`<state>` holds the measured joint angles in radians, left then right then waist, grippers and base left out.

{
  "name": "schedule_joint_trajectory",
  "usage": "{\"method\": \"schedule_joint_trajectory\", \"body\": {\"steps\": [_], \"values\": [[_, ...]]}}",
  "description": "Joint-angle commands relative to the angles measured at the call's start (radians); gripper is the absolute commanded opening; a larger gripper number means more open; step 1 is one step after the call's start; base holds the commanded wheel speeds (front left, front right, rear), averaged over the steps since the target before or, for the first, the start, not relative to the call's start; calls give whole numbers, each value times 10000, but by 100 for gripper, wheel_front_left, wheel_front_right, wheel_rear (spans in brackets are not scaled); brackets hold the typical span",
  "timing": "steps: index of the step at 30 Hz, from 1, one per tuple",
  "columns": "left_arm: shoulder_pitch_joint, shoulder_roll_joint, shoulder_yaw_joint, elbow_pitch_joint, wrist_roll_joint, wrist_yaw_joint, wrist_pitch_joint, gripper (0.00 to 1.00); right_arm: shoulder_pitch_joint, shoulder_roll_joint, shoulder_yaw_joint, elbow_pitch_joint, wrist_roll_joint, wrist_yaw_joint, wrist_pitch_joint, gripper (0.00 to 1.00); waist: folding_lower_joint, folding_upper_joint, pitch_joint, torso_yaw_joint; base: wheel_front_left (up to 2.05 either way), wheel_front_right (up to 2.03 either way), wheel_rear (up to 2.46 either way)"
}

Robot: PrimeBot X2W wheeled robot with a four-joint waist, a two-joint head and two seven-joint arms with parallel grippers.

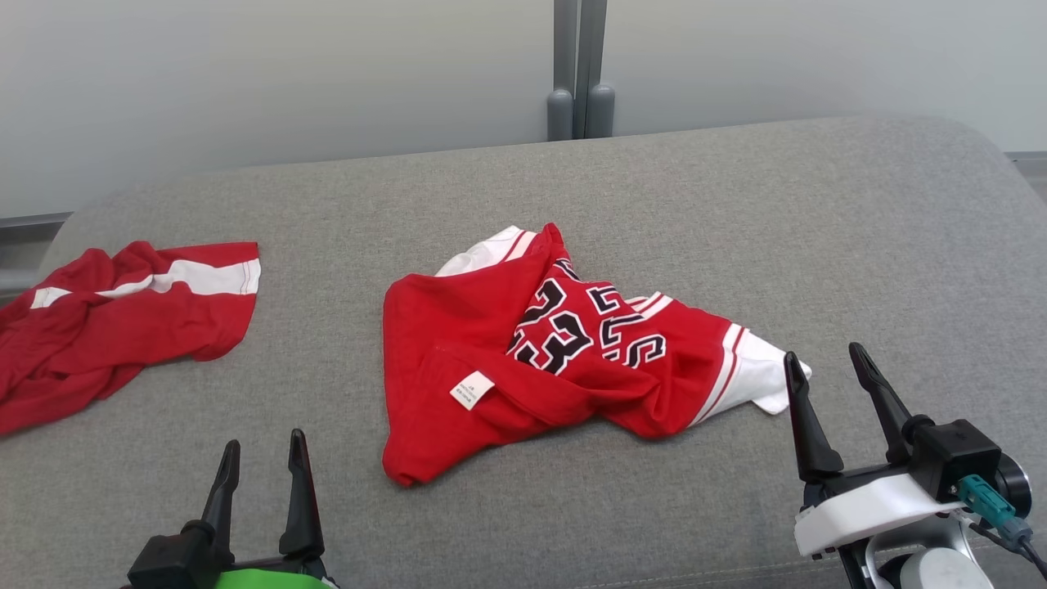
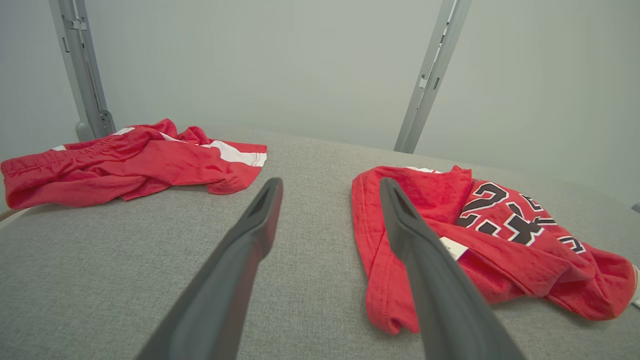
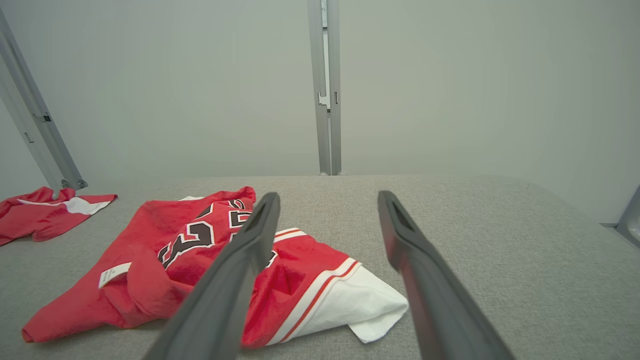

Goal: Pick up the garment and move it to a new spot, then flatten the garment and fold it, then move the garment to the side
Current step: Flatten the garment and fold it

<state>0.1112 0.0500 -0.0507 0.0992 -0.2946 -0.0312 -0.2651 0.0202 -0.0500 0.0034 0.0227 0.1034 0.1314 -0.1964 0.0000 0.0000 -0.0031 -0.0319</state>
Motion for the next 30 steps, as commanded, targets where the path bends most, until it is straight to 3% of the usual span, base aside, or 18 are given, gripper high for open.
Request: {"method": "schedule_joint_trajectory", "body": {"steps": [1, 9, 17, 22, 30], "values": [[71, 31, 30, 8, 33, -23, -2, 100, 127, -14, -7, 14, 29, -13, -22, 100, 0, 0, 4, -1, 0, 0, 0], [-95, 27, -44, -15, 33, -23, -2, 100, -42, -20, -410, 522, 485, -13, 122, 100, 0, 0, 211, -1, 0, 0, 0], [-379, 23, -326, -43, 42, -52, -2, 100, -745, -14, -1411, 2928, 2452, -9, 447, 100, 0, 0, 633, 150, 0, 0, 0], [-631, 22, -462, -28, 34, -93, -2, 100, -1801, -25, -1699, 4810, 2426, -9, 381, 100, 0, 0, 1054, 384, 0, 0, 0], [-886, 20, -549, 19, 34, -108, -2, 100, -3071, -22, -1935, 6688, 1914, -9, 292, 100, 0, 0, 1480, 774, 0, 0, 0]]}}
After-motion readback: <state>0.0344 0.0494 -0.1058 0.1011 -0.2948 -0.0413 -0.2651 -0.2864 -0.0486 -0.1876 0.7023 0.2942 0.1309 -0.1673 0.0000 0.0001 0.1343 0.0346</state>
